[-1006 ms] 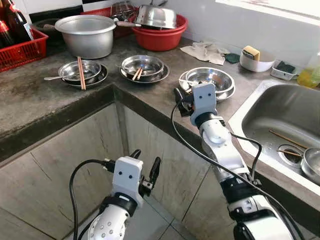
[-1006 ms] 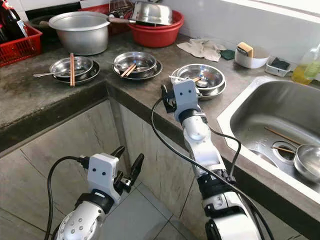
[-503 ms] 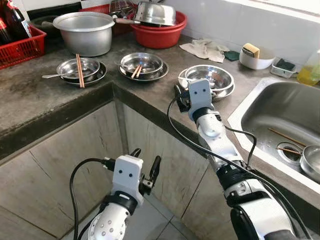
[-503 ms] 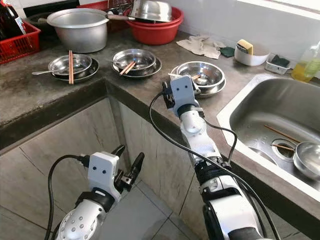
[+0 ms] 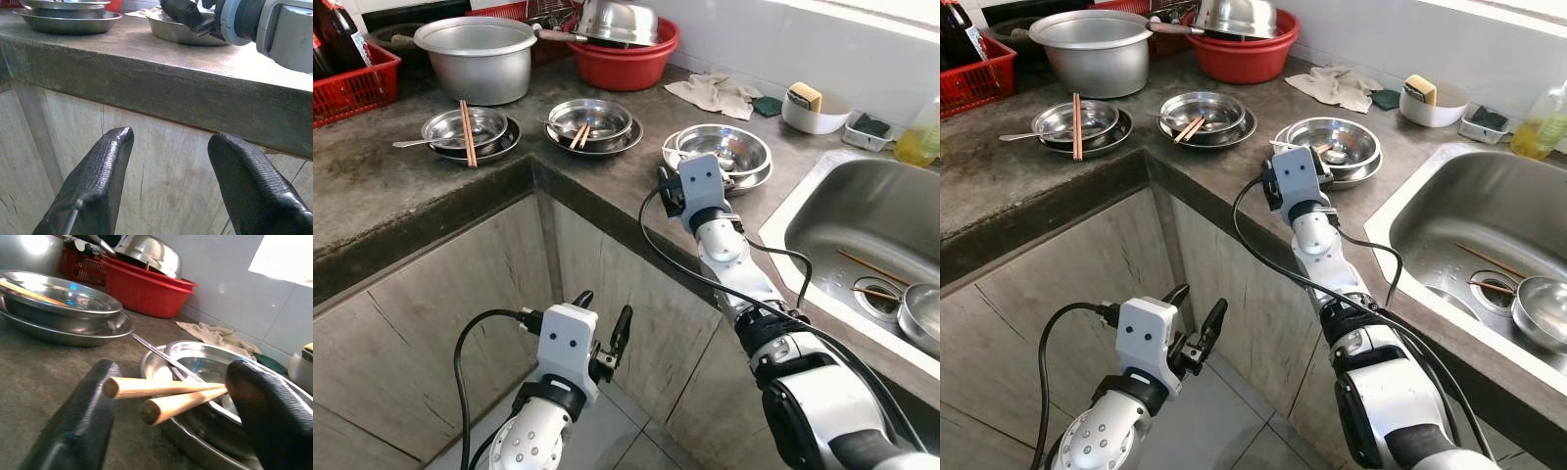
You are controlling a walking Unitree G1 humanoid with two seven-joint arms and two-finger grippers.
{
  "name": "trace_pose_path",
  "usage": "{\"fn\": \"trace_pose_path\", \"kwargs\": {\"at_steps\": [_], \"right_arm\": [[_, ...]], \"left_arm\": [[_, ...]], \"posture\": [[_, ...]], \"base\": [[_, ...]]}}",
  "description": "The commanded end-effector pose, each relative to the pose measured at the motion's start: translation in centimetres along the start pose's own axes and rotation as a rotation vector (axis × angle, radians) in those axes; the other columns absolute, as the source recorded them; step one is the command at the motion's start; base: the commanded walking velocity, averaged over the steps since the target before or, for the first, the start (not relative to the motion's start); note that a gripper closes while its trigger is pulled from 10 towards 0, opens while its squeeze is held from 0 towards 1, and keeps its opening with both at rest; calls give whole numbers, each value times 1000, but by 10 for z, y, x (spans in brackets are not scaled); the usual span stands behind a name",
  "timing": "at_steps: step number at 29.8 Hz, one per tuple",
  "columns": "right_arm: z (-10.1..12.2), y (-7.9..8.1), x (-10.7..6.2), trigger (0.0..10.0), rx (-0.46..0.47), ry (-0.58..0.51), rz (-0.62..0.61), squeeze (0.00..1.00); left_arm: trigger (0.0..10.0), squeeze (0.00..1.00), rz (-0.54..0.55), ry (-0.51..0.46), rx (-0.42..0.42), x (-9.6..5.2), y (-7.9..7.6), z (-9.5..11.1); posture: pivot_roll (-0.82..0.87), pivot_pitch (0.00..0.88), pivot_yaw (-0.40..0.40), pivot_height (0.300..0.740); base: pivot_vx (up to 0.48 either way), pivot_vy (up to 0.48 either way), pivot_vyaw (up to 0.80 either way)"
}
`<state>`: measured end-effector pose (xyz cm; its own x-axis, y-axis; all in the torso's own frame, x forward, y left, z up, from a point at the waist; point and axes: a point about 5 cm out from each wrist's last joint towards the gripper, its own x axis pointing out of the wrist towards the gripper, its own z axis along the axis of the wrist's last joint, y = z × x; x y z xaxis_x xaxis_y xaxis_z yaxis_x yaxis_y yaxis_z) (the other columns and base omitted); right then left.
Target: Kitchen organization
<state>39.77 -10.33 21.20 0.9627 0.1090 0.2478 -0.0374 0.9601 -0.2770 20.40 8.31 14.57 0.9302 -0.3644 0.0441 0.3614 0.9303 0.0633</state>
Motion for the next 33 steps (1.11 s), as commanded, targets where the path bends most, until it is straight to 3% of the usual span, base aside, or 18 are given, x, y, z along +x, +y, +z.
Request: {"fn": "trace_pose_path", "kwargs": {"at_steps": [1, 23, 33], "right_arm": [[5, -6, 4, 0, 11, -21, -25, 0], [15, -7, 10, 0, 20, -67, -43, 0], [36, -24, 12, 0, 42, -165, -139, 0]], "left_arm": [[10000, 0, 5, -12, 0, -1, -2, 3], [10000, 0, 4, -16, 8, 1, -1, 4], [10000, 0, 7, -18, 11, 4, 0, 3]], "posture": [[84, 117, -98, 740], [83, 104, -98, 740], [84, 101, -92, 740]], "base": [[0, 0, 0], [0, 0, 0], [0, 0, 0]]}}
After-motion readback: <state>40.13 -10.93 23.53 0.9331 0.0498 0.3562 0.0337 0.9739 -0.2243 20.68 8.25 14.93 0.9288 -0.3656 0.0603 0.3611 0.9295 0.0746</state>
